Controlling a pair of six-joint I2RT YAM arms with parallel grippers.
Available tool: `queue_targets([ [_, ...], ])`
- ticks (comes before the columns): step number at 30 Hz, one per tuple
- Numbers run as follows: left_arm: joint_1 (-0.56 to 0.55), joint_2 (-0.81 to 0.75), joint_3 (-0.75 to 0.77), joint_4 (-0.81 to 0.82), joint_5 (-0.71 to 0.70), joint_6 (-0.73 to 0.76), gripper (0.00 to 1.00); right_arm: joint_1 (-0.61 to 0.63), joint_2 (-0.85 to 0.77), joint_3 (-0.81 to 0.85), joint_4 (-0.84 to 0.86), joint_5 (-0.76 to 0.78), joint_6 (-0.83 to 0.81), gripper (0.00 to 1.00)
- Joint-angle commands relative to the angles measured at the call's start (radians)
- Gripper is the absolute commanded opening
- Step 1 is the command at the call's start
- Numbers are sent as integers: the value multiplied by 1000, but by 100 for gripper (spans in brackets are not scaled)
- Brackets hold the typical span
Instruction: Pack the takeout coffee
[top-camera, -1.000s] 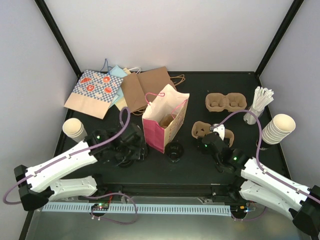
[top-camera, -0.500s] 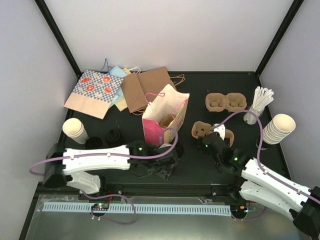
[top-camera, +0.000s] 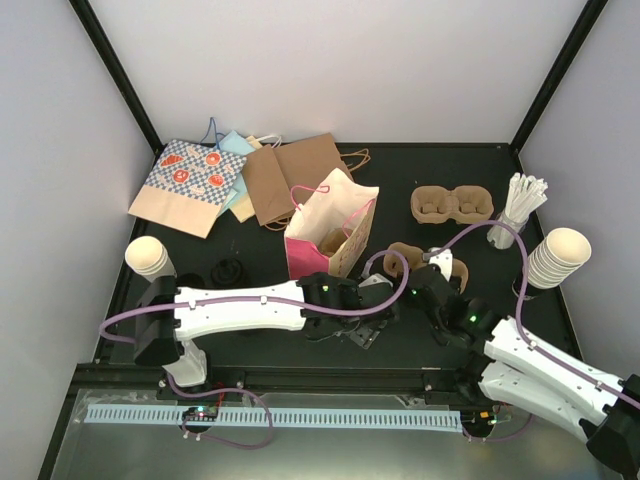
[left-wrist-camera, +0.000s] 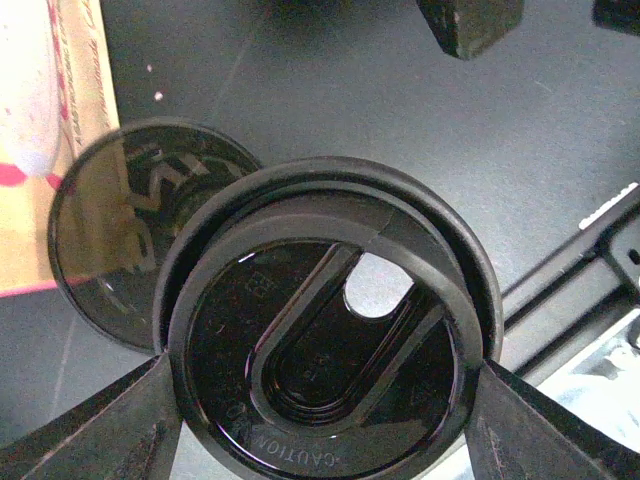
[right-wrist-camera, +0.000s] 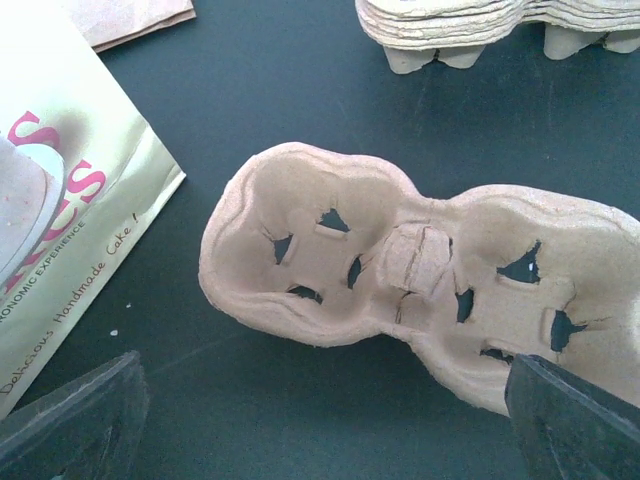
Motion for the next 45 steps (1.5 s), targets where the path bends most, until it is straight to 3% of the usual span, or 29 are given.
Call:
queue_targets([
  [1,-3,44,59,-36,-98,77,63,-6,-33,0,-14,46,32,100],
  [10,37,85,59,-38,-128,106,63,-5,-140,-32,-29,93,65,100],
  [26,95,119,57,-63,-168,134,63,-6,-101,-22,-26,87,60,100],
  [45,139,93,-12,5,-90,181,66,-6,-71,-14,-14,67,42,100],
])
